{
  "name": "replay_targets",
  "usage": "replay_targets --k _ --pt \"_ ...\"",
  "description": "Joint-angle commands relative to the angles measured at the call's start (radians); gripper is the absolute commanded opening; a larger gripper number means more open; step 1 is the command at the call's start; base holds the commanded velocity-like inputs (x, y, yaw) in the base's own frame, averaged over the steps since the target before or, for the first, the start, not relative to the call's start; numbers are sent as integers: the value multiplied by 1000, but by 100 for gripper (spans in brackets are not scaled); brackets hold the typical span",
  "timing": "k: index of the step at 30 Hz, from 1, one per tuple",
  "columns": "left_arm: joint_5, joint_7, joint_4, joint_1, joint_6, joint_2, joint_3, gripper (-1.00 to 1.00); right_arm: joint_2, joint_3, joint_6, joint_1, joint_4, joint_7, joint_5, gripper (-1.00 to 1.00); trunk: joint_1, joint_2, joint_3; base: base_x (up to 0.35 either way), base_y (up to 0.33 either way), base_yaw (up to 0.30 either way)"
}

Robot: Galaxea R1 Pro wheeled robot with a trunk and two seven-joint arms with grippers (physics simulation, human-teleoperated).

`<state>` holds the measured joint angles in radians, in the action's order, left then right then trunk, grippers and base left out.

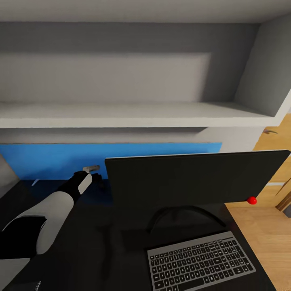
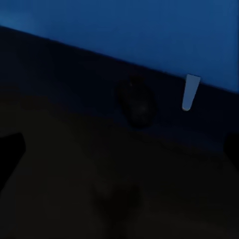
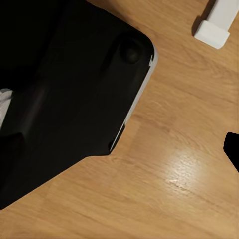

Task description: In the bedroom, organize the workspace by keeping the computer under the desk, ensuring the monitor is on the desk, placing the keyboard on the desk next to the monitor, placing the mouse on the desk next to the keyboard, moving the folder from the swivel chair onto the desk next to the mouse, stacking the notebook on top of the folder with the pen on top of the notebook, and positioning the swivel chair next to the desk.

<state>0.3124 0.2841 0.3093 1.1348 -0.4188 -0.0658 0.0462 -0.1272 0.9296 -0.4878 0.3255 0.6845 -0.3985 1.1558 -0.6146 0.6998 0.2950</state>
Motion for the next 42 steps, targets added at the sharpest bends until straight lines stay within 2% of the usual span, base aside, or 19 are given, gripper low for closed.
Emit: replay_targets --k 1,42 --pt "10 7 2 2 -5 0 6 100 -1 6 -6 -1 3 -6 6 100 0 1 3 0 0 0" --pt "20 8 2 10 12 0 3 100 -2 5 -8 -1 10 -6 2 100 0 1 68 0 0 0"
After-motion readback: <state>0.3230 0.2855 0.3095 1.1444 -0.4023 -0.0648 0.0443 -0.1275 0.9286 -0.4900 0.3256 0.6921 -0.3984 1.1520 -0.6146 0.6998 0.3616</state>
